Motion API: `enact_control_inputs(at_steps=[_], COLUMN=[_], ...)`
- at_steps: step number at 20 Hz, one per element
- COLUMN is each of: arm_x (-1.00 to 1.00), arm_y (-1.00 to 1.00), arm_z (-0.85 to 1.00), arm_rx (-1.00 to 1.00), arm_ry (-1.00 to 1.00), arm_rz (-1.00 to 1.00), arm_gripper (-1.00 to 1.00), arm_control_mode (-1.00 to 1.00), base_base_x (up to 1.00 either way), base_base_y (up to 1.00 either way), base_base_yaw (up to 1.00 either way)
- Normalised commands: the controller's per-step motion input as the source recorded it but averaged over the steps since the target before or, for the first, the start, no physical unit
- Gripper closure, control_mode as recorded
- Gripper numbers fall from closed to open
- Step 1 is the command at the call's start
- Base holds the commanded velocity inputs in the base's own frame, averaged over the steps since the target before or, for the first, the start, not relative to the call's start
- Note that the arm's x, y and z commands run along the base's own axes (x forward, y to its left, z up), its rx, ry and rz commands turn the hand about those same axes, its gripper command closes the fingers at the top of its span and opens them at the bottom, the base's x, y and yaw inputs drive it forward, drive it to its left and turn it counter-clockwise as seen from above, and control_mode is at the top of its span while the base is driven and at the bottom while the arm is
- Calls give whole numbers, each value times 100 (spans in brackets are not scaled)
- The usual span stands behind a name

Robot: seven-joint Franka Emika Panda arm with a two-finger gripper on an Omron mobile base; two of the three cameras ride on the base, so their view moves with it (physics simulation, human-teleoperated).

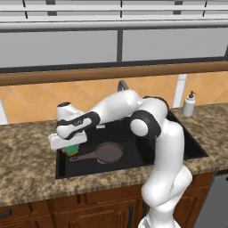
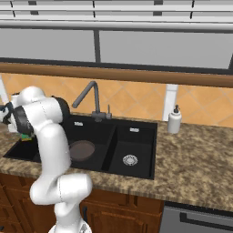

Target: Pick the pan and sponge and place them into the sink. Then turn on the water.

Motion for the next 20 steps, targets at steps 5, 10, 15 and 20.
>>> enact_control_inputs(at_steps=[5,10,15,20], arm_x=[0,9,32,28], arm_y=[-100,-85,-23,4], arm_z=[-10,-50,-65,-52], arm_rx=[0,0,0,0], arm_ry=[0,0,0,0], arm_rz=[-7,-4,0,0], arm_gripper=[100,100,100,100], arm_control_mode=[-100,-100,-100,-100], base_base_x=[0,0,0,0], base_base_y=[0,0,0,0], base_base_yaw=[0,0,0,0])
